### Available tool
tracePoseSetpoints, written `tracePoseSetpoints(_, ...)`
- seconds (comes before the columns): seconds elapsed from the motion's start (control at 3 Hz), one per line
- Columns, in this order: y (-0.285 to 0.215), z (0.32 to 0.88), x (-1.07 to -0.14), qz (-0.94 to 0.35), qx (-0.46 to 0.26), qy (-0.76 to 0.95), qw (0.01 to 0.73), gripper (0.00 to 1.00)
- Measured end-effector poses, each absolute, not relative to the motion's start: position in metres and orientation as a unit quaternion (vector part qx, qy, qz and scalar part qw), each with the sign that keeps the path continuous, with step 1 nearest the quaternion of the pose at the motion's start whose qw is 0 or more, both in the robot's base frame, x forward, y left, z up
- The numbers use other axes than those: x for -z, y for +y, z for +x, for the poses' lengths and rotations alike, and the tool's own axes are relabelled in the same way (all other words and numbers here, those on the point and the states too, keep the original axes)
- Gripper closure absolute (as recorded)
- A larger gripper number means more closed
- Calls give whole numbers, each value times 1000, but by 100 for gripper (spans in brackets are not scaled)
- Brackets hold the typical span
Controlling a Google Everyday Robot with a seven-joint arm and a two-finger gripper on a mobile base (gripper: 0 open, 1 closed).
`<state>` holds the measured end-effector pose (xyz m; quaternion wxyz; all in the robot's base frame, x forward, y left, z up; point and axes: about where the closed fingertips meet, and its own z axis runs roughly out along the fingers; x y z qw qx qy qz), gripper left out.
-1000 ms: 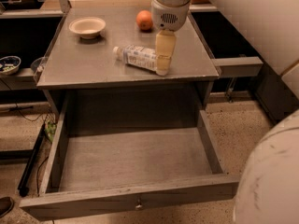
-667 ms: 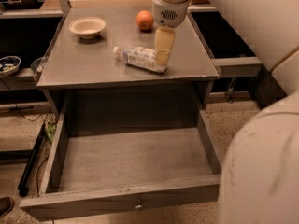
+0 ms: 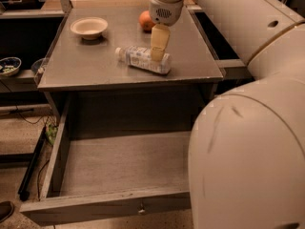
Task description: Place blue plastic bottle into top drawer
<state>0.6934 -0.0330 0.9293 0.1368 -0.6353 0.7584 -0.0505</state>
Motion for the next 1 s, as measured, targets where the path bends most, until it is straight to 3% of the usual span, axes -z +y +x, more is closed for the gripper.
tracePoseSetpoints(1.0, -13, 714, -888, -634, 14, 764, 117, 0)
